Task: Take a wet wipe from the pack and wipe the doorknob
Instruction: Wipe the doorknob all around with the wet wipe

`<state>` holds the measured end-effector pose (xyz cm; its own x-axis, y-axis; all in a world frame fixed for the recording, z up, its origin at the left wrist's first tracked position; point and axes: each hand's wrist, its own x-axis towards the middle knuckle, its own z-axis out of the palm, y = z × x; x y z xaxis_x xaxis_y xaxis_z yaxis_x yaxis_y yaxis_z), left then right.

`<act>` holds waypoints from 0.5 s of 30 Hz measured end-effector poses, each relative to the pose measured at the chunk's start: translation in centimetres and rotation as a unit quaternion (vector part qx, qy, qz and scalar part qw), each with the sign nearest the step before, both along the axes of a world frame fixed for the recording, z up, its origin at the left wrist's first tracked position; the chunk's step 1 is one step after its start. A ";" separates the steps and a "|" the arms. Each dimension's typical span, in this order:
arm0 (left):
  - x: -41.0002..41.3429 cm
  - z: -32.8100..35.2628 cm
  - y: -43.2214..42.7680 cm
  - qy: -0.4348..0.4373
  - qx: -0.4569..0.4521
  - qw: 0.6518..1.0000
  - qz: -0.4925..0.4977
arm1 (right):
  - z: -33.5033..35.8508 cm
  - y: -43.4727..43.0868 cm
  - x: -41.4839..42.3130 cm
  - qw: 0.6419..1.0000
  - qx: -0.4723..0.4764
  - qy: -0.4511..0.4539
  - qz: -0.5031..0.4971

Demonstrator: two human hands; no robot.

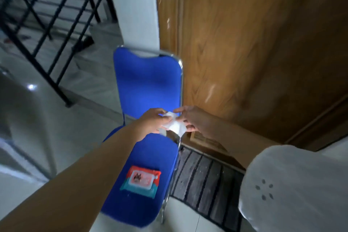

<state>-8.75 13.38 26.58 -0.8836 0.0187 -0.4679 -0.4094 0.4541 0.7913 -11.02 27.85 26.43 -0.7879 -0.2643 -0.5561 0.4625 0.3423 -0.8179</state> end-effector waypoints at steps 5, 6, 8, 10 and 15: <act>-0.6 11.8 5.8 0.105 0.054 0.993 -0.012 | 11.5 6.8 1.7 0.995 -0.024 0.083 -0.039; -0.3 13.3 6.6 0.112 0.058 0.992 -0.020 | 13.0 7.8 2.1 0.994 -0.026 0.101 -0.030; 0.0 17.3 8.8 0.138 0.063 0.988 -0.033 | 16.8 10.3 3.2 0.989 -0.015 0.143 -0.030; 0.4 21.2 11.2 0.170 0.069 0.982 -0.039 | 20.6 12.7 4.4 0.983 -0.010 0.177 -0.043; 2.3 28.6 17.0 0.245 0.082 0.966 -0.029 | 28.1 17.3 7.8 0.961 -0.030 0.263 -0.083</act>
